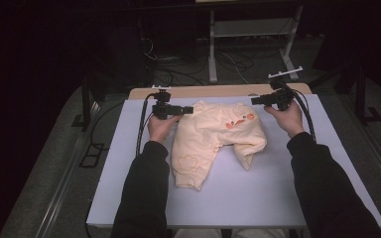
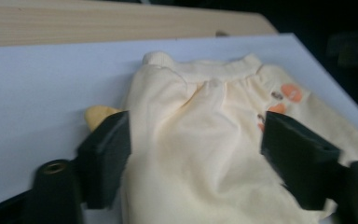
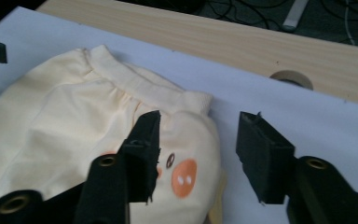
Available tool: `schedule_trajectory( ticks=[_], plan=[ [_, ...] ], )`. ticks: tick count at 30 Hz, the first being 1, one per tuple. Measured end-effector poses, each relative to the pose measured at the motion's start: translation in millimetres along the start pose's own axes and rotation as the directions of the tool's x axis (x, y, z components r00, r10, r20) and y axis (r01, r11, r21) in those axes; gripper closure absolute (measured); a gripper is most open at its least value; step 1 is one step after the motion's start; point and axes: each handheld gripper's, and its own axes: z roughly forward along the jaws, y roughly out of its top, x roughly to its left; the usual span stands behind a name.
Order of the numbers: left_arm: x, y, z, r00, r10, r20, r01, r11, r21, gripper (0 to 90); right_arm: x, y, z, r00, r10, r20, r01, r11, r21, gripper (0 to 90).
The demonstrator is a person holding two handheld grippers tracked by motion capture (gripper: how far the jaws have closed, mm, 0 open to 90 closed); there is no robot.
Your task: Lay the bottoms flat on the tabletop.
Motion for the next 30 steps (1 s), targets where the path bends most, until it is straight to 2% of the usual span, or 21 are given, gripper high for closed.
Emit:
schedule_trajectory(
  ticks=[3,6,9,11,15,19,22,26,30],
  plan=[
    [-0.7,-5.7,-8.4,0.9999,0.004,0.012,-0.004,0.9985,-0.054,11.8,-7.3,-13.1,-10.1,0.9997,0.025,-0.008,-0.025,1.000,-0.015,39.0],
    [-4.5,-7.9,-14.1,0.9999,0.016,0.000,-0.016,0.9977,-0.066,1.2,-13.7,-25.5,-16.9,0.9987,0.046,-0.024,-0.046,0.999,-0.009,31.8],
    [-8.4,-10.8,-20.6,0.9991,0.043,-0.003,-0.043,0.9968,-0.068,0.0,-16.4,-37.1,-22.3,0.9963,0.063,-0.058,-0.065,0.998,-0.020,25.4],
    [-9.5,-13.1,-23.4,0.9991,0.043,-0.005,-0.043,0.9971,-0.063,0.0,-16.3,-45.4,-24.4,0.9934,0.073,-0.088,-0.076,0.997,-0.028,19.9],
    [-11.3,-20.5,-30.2,0.9979,0.063,-0.015,-0.063,0.9967,-0.050,0.0,-11.5,-58.3,-28.2,0.9890,0.080,-0.124,-0.083,0.996,-0.022,15.2],
    [-15.7,-28.2,-38.0,0.9964,0.083,-0.020,-0.084,0.9948,-0.058,0.0,-4.3,-72.3,-34.2,0.9856,0.080,-0.149,-0.084,0.996,-0.023,14.8],
    [-19.4,-35.0,-42.8,0.9961,0.087,-0.009,-0.088,0.9935,-0.072,0.0,0.2,-82.0,-38.1,0.9821,0.086,-0.168,-0.090,0.996,-0.017,14.9],
    [-26.0,-43.2,-48.1,0.9910,0.133,-0.018,-0.133,0.9898,-0.050,0.0,5.1,-92.2,-44.4,0.9810,0.088,-0.173,-0.093,0.995,-0.018,15.1],
    [-29.5,-51.8,-53.4,0.9901,0.140,-0.013,-0.140,0.9888,-0.052,0.0,7.6,-99.8,-47.7,0.9790,0.102,-0.177,-0.104,0.995,-0.004,15.9]
  ],
)
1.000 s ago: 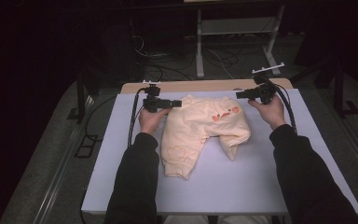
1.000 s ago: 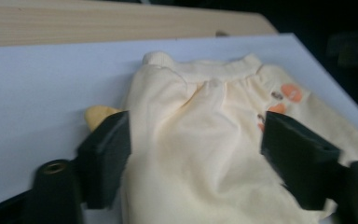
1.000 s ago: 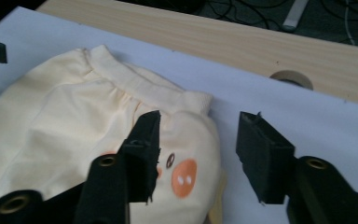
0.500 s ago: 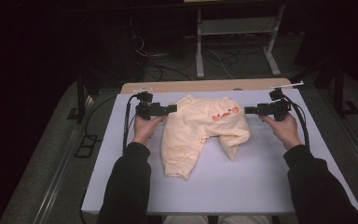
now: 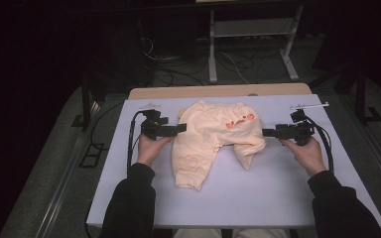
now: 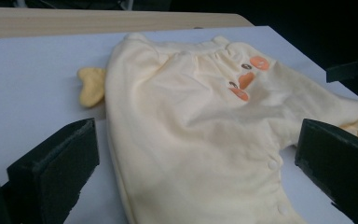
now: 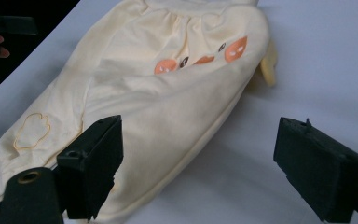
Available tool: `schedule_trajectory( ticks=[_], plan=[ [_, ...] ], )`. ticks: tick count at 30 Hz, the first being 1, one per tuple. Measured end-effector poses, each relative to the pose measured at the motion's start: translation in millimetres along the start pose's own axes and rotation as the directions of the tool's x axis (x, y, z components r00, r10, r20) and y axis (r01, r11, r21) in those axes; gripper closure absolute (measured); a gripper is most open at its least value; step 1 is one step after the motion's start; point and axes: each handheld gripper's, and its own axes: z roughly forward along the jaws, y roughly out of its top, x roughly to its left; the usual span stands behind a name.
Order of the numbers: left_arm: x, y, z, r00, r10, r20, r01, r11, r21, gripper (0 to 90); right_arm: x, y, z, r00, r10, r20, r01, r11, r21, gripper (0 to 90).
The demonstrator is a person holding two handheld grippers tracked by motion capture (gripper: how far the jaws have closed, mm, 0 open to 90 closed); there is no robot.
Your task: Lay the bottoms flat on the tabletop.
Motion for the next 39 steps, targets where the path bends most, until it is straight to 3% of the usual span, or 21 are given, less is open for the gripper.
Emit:
schedule_trajectory(
  ticks=[5,14,18,24,28,31,35,37,39],
  plan=[
    [-6.2,-12.8,-4.9,0.9998,0.016,0.006,-0.016,0.9999,0.002,0.0,4.0,-6.2,-0.4,0.9997,0.013,-0.020,-0.012,1.000,0.019,20.4],
    [-13.2,-36.1,-9.0,0.9992,0.017,0.036,-0.017,0.9998,0.009,0.0,27.0,-23.0,-0.6,0.9964,-0.025,-0.081,0.032,0.996,0.082,26.9],
    [-17.3,-42.7,-8.8,0.9985,0.037,0.039,-0.039,0.9987,0.033,0.0,44.3,-31.8,-0.5,0.9950,-0.061,-0.080,0.068,0.993,0.097,29.2],
    [-24.9,-46.5,-8.6,0.9965,0.056,0.062,-0.058,0.9973,0.045,0.0,59.4,-43.2,10.3,0.9957,-0.034,-0.086,0.043,0.993,0.107,34.7],
    [-30.3,-46.7,-9.3,0.9942,0.083,0.068,-0.087,0.9948,0.054,0.0,72.5,-47.0,20.1,0.9974,-0.040,-0.060,0.047,0.992,0.121,37.5],
    [-29.9,-46.5,-11.2,0.9946,0.076,0.070,-0.079,0.9960,0.041,0.0,76.5,-45.9,26.0,0.9976,-0.048,-0.049,0.053,0.993,0.106,49.7],
    [-29.2,-47.3,-14.7,0.9946,0.073,0.073,-0.075,0.9966,0.034,0.0,81.0,-40.7,25.5,0.9912,-0.132,0.000,0.132,0.985,0.115,79.9],
    [-28.5,-48.2,-16.2,0.9947,0.071,0.075,-0.073,0.9969,0.030,0.0,80.5,-36.9,20.4,0.9877,-0.154,0.024,0.151,0.983,0.106,86.3],
    [-27.6,-48.9,-16.9,0.9946,0.067,0.078,-0.070,0.9972,0.026,0.0,77.5,-32.2,14.2,0.9895,-0.143,0.018,0.141,0.985,0.103,86.9]
  ],
)
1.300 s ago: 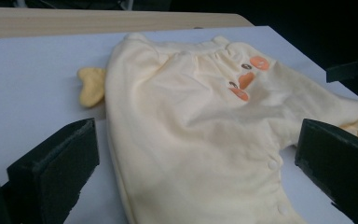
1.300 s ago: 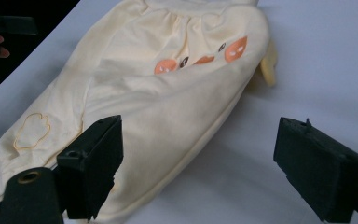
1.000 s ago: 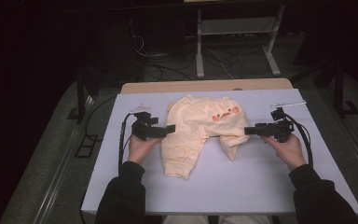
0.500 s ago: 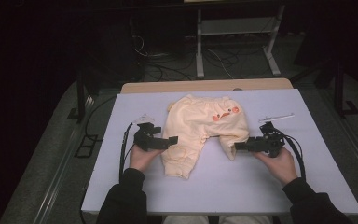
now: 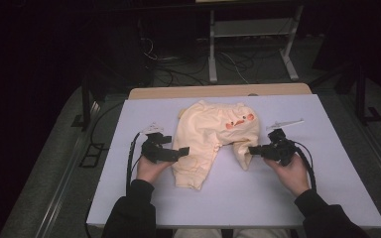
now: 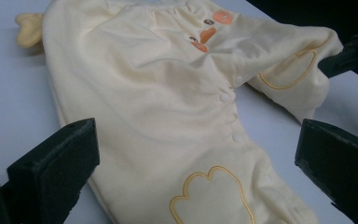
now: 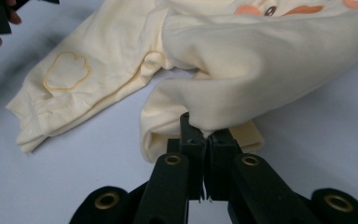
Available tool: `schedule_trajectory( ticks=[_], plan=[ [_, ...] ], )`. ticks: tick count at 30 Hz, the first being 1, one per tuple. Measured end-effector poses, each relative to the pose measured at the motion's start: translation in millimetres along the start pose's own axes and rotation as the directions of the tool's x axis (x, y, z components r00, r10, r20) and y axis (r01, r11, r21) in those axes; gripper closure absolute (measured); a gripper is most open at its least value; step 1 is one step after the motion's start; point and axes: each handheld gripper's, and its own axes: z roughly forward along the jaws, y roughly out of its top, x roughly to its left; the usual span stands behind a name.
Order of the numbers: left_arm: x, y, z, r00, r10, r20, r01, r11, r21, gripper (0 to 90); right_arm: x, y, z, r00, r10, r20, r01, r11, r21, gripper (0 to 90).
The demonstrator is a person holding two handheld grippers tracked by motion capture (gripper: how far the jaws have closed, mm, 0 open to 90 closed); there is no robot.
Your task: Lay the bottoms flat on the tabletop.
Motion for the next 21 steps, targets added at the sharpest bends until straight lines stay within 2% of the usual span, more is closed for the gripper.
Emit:
schedule_trajectory(
  ticks=[5,9,15,18,21],
  plan=[
    [0.2,-1.3,-1.0,1.0000,-0.002,0.009,0.002,1.0000,-0.006,0.0,-14.7,4.6,-19.4,0.9995,0.026,-0.018,-0.027,0.999,-0.036,87.1],
    [0.2,-1.8,-1.1,0.9999,0.009,0.011,-0.009,1.0000,-0.002,0.0,-28.3,5.3,-26.6,0.9985,0.051,-0.019,-0.051,0.998,-0.021,87.1],
    [0.8,-2.3,-1.1,0.9998,0.013,0.012,-0.013,0.9999,0.001,0.0,-46.7,2.1,-19.3,0.9965,0.060,0.058,-0.061,0.998,0.005,87.1],
    [0.6,-2.9,-0.3,0.9998,0.011,0.013,-0.011,0.9999,0.000,0.0,-54.5,0.9,-12.9,0.9926,0.067,0.101,-0.069,0.997,0.018,87.2],
    [0.1,-3.3,0.6,0.9997,0.017,0.017,-0.017,0.9998,0.004,0.0,-61.6,-1.4,-5.4,0.9884,0.086,0.125,-0.091,0.995,0.033,87.1]
  ],
)
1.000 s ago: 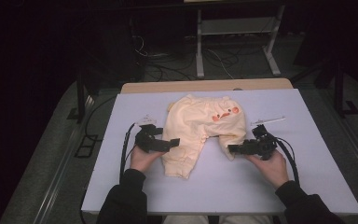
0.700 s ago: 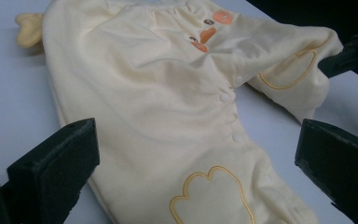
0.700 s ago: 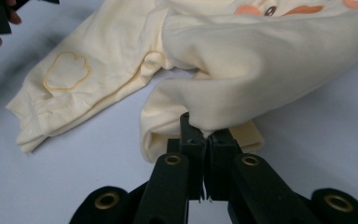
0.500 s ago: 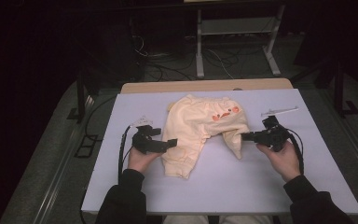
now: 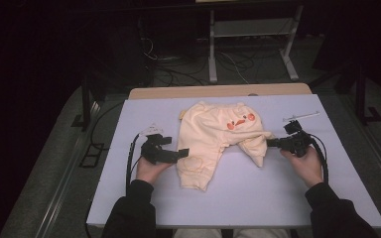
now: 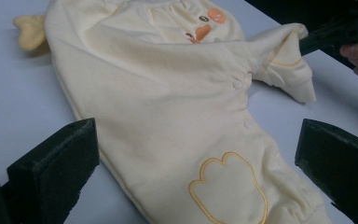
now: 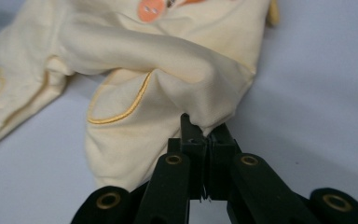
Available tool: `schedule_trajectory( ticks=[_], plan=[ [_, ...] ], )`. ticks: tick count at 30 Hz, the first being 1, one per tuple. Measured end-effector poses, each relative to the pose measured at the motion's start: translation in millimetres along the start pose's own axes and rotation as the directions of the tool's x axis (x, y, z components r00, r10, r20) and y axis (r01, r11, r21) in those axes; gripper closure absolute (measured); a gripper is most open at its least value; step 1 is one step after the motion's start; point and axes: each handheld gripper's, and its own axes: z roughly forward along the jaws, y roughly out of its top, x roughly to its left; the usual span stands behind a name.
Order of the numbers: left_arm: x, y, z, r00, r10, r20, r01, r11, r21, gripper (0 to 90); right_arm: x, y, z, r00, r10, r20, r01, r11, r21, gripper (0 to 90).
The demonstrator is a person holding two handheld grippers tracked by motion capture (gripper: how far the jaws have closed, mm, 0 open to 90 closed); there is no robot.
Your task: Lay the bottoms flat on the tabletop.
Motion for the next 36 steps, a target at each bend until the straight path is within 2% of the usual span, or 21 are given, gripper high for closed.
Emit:
schedule_trajectory(
  ticks=[4,8,11,13,18,20,21,23,26,28,29,31,34,36],
  plan=[
    [-2.1,-0.8,0.7,1.0000,0.005,0.006,-0.005,1.0000,0.005,0.0,-3.7,-2.9,5.5,0.9989,0.039,-0.025,-0.039,0.999,0.009,85.9],
    [-3.5,-1.8,0.6,0.9999,0.007,0.013,-0.007,1.0000,0.002,0.0,2.3,-5.3,-2.4,0.9966,0.067,-0.048,-0.068,0.998,-0.007,67.1],
    [-4.9,-3.1,-0.6,0.9998,0.007,0.017,-0.007,1.0000,0.001,0.0,9.7,-10.7,-10.8,0.9969,0.070,-0.036,-0.071,0.997,-0.027,58.2],
    [-6.4,-4.0,-2.5,0.9997,0.015,0.020,-0.015,0.9999,-0.001,0.0,12.6,-13.8,-15.2,0.9946,0.085,-0.059,-0.087,0.995,-0.040,54.1],
    [-8.6,-4.8,-9.3,0.9996,0.019,0.019,-0.019,0.9996,-0.022,0.0,26.8,-20.3,-23.0,0.9937,0.061,-0.093,-0.068,0.995,-0.070,46.2],
    [-9.1,-5.0,-11.3,0.9996,0.019,0.019,-0.018,0.9992,-0.035,0.0,34.1,-22.9,-24.6,0.9958,0.038,-0.083,-0.044,0.996,-0.080,44.5],
    [-8.9,-5.1,-12.6,0.9996,0.022,0.017,-0.021,0.9991,-0.037,0.0,37.7,-23.9,-24.2,0.9953,0.022,-0.094,-0.028,0.997,-0.072,42.9],
    [-8.9,-5.6,-13.9,0.9997,0.019,0.016,-0.018,0.9989,-0.043,0.0,43.5,-25.4,-19.7,0.9963,0.005,-0.086,-0.008,0.999,-0.036,41.6],
    [-9.1,-6.3,-15.2,0.9997,0.018,0.016,-0.017,0.9987,-0.049,0.0,46.8,-26.9,-6.3,0.9981,-0.012,-0.060,0.014,1.000,0.024,42.1],
    [-9.7,-6.5,-16.2,0.9997,0.020,0.017,-0.019,0.9987,-0.048,0.0,48.4,-27.2,2.8,0.9984,-0.023,-0.053,0.026,0.998,0.056,48.2],
    [-9.9,-6.6,-16.5,0.9996,0.020,0.018,-0.019,0.9986,-0.050,0.0,48.8,-27.3,7.1,0.9968,-0.025,-0.076,0.030,0.997,0.064,53.7],
    [-10.0,-7.0,-17.4,0.9996,0.021,0.017,-0.020,0.9985,-0.050,0.0,50.4,-26.5,10.4,0.9913,-0.031,-0.128,0.040,0.997,0.073,70.7],
    [-10.0,-8.0,-19.8,0.9997,0.019,0.015,-0.018,0.9985,-0.051,0.0,56.4,-23.8,8.0,0.9880,-0.082,-0.131,0.092,0.993,0.073,77.2],
    [-10.2,-9.1,-22.1,0.9998,0.017,0.014,-0.016,0.9984,-0.055,0.0,59.7,-21.9,4.2,0.9848,-0.091,-0.148,0.102,0.992,0.070,78.0]
  ],
)
